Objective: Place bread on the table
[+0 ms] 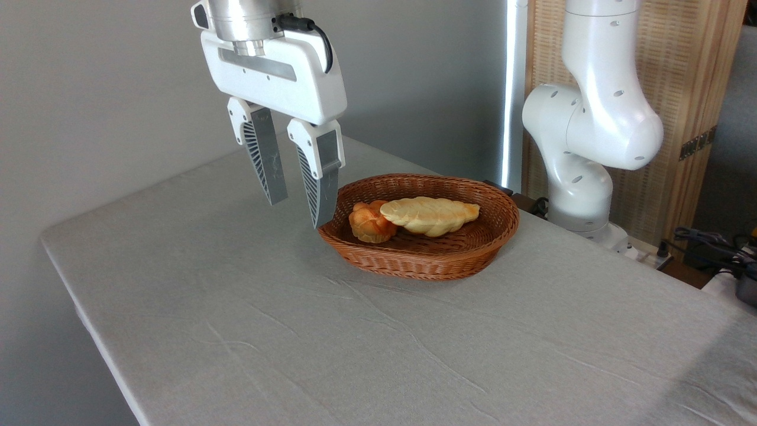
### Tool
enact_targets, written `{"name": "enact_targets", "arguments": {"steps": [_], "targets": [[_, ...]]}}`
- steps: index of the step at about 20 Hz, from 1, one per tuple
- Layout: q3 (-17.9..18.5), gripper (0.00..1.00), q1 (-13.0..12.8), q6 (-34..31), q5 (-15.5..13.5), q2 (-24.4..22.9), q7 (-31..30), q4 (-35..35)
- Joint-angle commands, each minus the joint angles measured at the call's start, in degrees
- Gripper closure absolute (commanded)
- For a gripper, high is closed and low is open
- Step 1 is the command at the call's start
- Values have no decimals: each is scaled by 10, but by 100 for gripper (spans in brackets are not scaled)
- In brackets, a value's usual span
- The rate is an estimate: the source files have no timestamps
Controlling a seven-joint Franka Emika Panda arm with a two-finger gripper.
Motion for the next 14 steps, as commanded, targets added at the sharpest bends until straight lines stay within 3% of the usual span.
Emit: {"name": "enact_targets", "arguments": {"steps": [1, 14], "targets": [[0, 0, -1, -11, -10, -16, 0, -3], [-1, 0, -1, -11, -10, -25, 0, -24]]}}
